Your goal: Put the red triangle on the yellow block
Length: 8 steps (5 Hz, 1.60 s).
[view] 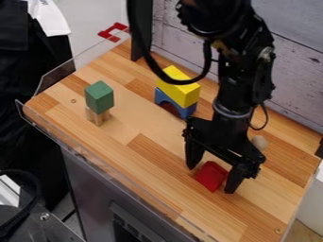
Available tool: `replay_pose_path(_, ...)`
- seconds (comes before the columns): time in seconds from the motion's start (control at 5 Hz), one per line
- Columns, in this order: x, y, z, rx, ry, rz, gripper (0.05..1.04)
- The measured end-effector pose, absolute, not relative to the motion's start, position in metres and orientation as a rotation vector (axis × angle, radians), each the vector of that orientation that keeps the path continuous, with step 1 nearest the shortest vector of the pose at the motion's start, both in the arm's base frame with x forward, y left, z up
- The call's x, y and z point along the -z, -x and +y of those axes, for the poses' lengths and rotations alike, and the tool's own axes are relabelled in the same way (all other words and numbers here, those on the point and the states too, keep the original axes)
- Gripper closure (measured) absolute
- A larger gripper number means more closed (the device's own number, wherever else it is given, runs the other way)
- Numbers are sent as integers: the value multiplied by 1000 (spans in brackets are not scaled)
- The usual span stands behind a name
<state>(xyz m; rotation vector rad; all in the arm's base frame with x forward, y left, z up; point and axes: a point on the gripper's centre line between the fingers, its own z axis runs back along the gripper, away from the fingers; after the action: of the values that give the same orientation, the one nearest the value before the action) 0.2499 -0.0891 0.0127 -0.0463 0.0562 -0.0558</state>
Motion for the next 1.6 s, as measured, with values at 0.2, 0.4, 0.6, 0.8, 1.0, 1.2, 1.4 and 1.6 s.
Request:
replay_pose_path(0.2, -12, -253, -91, 43, 58, 39, 432)
replay_pose_path(0.4, -12, -255, -88, 27, 63, 30, 555)
replay_pose_path(0.6, -26, -251, -85, 14, 70, 16, 555)
replay_pose_path(0.8, -71, -269, -68, -55, 105, -98, 555)
replay_pose_path(1.0, -98, -289, -47, -97, 110, -164, 555)
replay_pose_path(1.2, -112, -306, -25, -134, 117, -207, 555)
replay_pose_path(1.4, -107, -318, -15, -135, 98, -175, 555)
replay_pose_path(1.6, -103, -327, -1, -133, 56, -144, 555)
